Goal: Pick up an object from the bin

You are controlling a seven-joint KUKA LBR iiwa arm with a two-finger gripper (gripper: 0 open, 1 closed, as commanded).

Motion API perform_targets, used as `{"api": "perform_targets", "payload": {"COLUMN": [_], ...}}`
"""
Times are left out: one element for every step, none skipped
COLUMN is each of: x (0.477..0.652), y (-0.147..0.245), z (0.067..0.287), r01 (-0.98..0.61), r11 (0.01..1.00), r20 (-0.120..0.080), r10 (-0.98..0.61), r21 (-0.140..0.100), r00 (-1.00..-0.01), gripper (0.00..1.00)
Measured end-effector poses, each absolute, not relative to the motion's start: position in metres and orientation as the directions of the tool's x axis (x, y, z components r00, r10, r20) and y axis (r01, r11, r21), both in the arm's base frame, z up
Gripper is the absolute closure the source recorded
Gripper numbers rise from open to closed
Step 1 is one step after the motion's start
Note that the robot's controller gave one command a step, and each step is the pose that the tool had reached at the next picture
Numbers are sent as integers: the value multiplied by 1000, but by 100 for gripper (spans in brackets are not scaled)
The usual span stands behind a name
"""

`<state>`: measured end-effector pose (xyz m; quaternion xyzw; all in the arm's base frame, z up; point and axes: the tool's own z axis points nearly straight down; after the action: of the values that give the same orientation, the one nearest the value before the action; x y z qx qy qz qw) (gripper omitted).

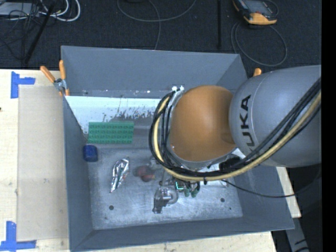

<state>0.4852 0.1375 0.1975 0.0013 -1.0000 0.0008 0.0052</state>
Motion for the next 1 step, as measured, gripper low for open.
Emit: {"api": "perform_targets", "payload": {"x": [539], "y": [119], "z": [120], "r01": [-54], "r11": [999], "r20": [7], "r10": [-54], "r21": [-2], "r00": [-999], "gripper": [0]}}
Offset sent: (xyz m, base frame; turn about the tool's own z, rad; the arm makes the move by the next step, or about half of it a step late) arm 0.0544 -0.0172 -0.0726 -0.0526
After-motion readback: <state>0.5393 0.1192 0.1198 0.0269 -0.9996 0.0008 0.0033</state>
